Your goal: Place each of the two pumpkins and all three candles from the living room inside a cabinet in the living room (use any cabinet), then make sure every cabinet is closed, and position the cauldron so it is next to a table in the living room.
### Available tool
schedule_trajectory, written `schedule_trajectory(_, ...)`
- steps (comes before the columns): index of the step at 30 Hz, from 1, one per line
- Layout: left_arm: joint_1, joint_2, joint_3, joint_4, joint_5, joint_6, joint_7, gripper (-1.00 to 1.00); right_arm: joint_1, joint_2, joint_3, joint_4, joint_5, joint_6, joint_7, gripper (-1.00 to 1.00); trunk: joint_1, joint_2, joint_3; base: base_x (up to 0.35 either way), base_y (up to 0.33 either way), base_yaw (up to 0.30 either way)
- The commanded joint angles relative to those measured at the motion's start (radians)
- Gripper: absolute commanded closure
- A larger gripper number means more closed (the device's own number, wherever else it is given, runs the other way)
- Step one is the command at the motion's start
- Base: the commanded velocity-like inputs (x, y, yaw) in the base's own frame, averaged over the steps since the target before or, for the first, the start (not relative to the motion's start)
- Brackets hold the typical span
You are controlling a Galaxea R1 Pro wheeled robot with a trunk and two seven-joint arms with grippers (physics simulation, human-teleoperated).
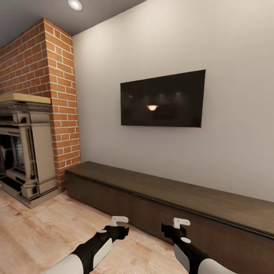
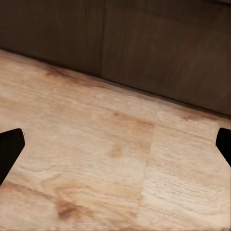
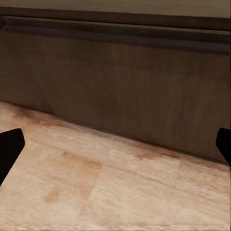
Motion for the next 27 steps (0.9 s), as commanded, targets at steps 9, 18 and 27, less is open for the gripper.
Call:
schedule_trajectory(9, -0.001, 0.001, -0.008, -0.002, 0.012, 0.012, -0.002, -1.00, -0.001, 0.000, -0.021, -0.002, -0.008, 0.082, 0.003, -1.00, -0.002, 0.000, 0.001, 0.000, 0.000, 0.130)
schedule_trajectory(18, -0.001, 0.001, -0.001, -0.002, 0.025, 0.023, -0.003, -1.00, -0.001, 0.000, -0.024, -0.002, -0.006, 0.101, 0.006, -1.00, -0.033, 0.057, 0.016, -0.014, 0.000, 0.114)
schedule_trajectory(27, -0.001, 0.012, 0.040, -0.002, 0.092, 0.045, -0.010, -1.00, -0.001, 0.000, -0.025, -0.002, -0.006, 0.103, 0.006, -1.00, -0.068, 0.120, 0.030, -0.025, 0.000, 0.113)
